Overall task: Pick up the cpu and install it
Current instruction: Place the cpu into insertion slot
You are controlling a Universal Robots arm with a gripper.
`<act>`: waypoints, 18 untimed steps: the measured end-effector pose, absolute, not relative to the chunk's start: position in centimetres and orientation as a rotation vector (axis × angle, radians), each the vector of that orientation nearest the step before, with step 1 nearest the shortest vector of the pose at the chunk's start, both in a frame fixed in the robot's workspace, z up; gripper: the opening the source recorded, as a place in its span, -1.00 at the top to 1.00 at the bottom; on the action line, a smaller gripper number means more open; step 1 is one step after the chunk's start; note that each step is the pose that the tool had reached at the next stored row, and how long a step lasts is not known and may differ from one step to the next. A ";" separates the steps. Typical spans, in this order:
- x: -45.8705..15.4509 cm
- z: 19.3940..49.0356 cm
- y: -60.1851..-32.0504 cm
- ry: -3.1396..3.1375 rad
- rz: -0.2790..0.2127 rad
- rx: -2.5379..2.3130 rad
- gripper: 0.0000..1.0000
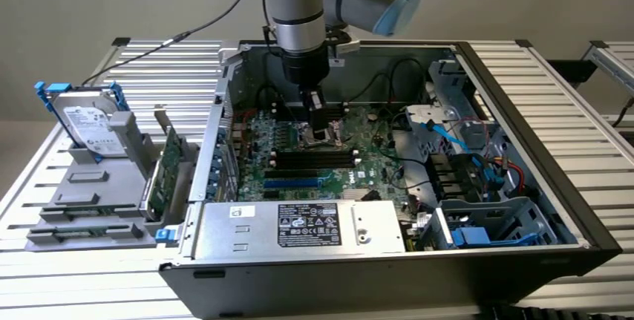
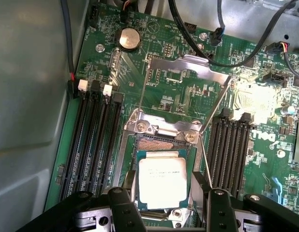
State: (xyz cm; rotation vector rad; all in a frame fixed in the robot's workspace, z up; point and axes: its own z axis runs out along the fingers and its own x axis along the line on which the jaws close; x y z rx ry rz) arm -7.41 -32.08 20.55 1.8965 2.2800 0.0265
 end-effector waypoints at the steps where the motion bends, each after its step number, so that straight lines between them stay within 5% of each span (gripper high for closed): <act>1: -7.4 20.6 -32.1 2.283 0.023 1.899 -0.15; 18: -7.1 20.4 -32.1 2.301 0.042 1.916 -0.15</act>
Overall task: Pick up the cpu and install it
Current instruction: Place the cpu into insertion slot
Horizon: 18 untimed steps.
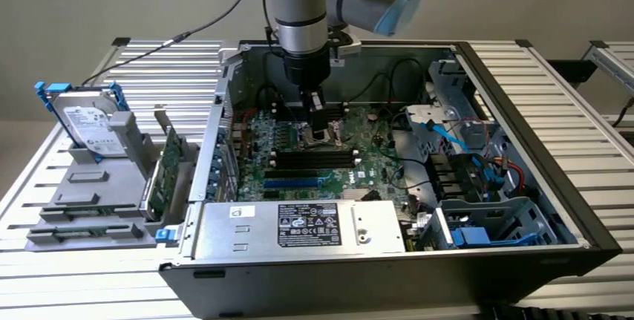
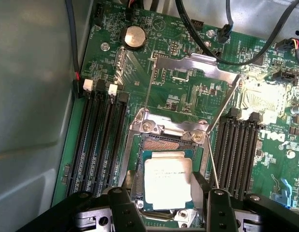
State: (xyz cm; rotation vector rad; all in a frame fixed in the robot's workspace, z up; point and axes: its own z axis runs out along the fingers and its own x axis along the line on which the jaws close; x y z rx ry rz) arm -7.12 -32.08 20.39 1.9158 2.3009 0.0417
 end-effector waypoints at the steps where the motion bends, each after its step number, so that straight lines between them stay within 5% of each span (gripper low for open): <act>1: -7.1 20.4 -32.1 2.302 0.042 1.916 -0.15; 5: -7.1 20.4 -32.1 2.303 0.042 1.917 -0.31; 18: -7.1 19.9 -32.1 2.303 0.043 1.918 -0.31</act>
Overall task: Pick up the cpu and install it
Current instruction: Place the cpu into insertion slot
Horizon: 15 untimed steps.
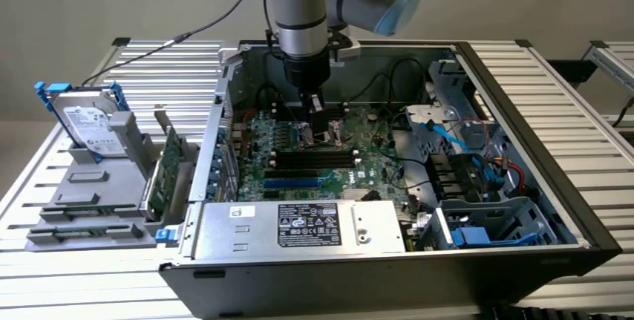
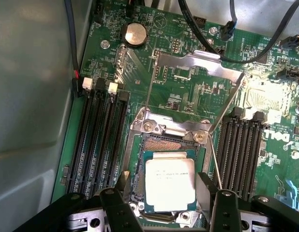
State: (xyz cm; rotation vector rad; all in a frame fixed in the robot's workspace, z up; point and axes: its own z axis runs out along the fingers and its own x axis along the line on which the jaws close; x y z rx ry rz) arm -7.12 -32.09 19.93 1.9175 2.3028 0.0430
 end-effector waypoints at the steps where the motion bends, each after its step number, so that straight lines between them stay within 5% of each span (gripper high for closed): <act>1: -7.1 19.9 -32.1 2.303 0.043 1.918 -0.31; 15: -6.8 19.9 -32.6 2.320 0.026 1.931 -0.31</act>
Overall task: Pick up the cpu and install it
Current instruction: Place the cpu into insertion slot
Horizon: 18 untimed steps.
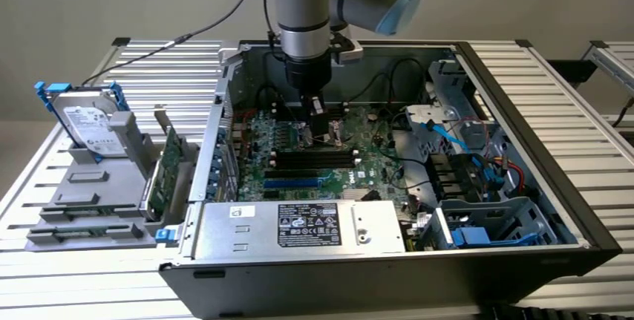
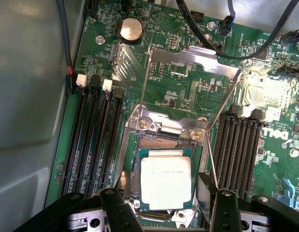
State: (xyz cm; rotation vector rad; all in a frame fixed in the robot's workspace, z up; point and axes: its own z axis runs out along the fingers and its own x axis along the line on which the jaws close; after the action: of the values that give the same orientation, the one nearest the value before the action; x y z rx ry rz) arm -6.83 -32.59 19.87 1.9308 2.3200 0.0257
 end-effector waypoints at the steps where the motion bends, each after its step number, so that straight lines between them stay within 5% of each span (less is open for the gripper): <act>1: -6.8 19.9 -32.6 2.321 0.027 1.932 -0.31; 18: -6.4 19.8 -33.2 2.331 0.034 1.941 -0.31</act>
State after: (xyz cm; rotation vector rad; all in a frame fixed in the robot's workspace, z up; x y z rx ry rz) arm -6.41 -33.24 19.84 1.9413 2.3313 0.0339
